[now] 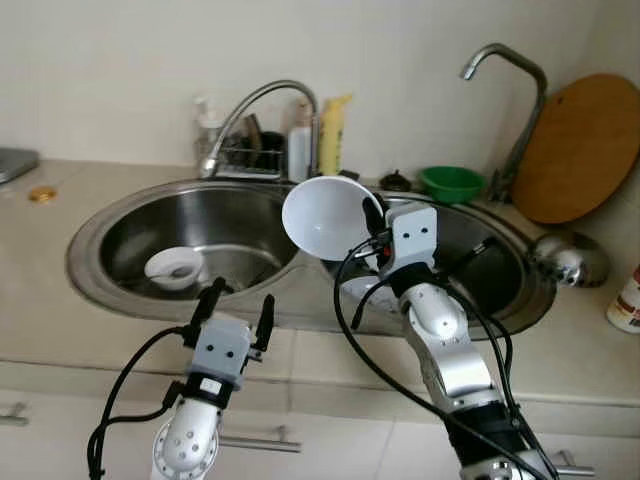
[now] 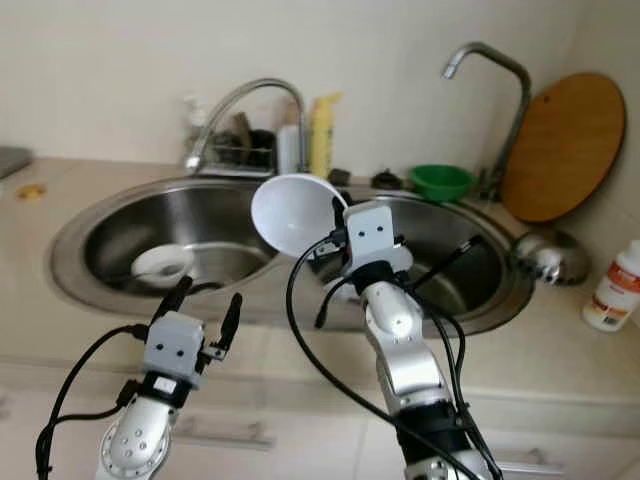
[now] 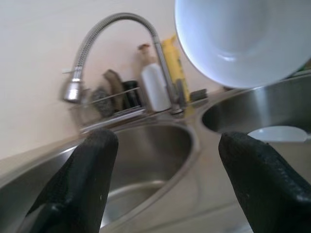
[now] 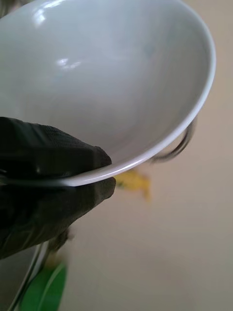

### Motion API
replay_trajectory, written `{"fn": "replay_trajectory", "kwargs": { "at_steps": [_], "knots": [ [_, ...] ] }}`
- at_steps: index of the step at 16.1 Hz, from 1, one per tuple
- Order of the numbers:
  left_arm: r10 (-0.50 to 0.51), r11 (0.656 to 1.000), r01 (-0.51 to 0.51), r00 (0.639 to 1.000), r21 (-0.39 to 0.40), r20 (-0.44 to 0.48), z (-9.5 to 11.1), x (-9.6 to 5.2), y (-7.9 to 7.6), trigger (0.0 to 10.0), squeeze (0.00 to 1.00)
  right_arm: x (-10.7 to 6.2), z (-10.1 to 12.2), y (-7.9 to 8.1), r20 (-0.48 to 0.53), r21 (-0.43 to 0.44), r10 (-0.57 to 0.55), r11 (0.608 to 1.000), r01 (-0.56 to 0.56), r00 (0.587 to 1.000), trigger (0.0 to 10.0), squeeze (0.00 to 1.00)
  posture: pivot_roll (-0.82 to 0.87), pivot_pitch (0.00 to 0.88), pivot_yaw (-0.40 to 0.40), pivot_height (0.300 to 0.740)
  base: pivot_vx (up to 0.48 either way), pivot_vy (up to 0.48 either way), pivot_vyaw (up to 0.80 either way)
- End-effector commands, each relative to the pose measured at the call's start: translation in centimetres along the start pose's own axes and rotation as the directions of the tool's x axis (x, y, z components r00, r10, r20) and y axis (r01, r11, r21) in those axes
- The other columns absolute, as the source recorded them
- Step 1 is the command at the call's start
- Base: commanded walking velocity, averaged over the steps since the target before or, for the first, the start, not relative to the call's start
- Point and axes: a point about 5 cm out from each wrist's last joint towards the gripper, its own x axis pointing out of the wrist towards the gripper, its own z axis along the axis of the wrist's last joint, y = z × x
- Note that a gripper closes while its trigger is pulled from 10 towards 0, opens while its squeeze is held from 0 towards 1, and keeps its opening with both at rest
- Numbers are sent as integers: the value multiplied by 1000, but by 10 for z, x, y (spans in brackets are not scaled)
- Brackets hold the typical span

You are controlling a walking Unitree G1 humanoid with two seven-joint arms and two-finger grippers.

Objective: Kitchen organization

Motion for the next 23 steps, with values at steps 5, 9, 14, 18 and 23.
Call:
{"fn": "replay_trajectory", "kwargs": {
  "at_steps": [5, 9, 14, 18, 23],
  "knots": [
    [-30, 999, 30, 999, -21, 20, 4, 2, -10, 10000, 0, 3, -25, -33, -171, -130, -228, 970, 207, 959, 10000, 0, 113, 0, -38, 740, 0, 0, 0],
    [-38, 999, 39, 999, -20, 15, 4, 2, -12, 10000, 0, -8, -58, -29, -367, -251, -194, 962, 104, 910, 10000, 0, 111, 0, -37, 740, 0, 0, 0],
    [-34, 999, 34, 999, -22, 6, 2, 2, -11, 10000, 0, -12, -62, -20, -392, -192, -132, 980, 59, 911, 10000, 1000, 115, 0, -37, 740, 0, 0, 0],
    [-37, 999, 37, 999, -33, 12, 3, 2, -12, 10000, 0, -8, -50, -18, -312, -138, -118, 987, 78, 943, 10000, 1000, 116, 0, -34, 740, 0, 0, 0],
    [-53, 998, 53, 999, -19, -8, 0, 3, -13, 10000, 0, -33, -80, 8, -550, -87, 282, 917, -389, 786, 10000, 1000, 113, 0, -30, 740, 0, 0, 0]
  ]
}}
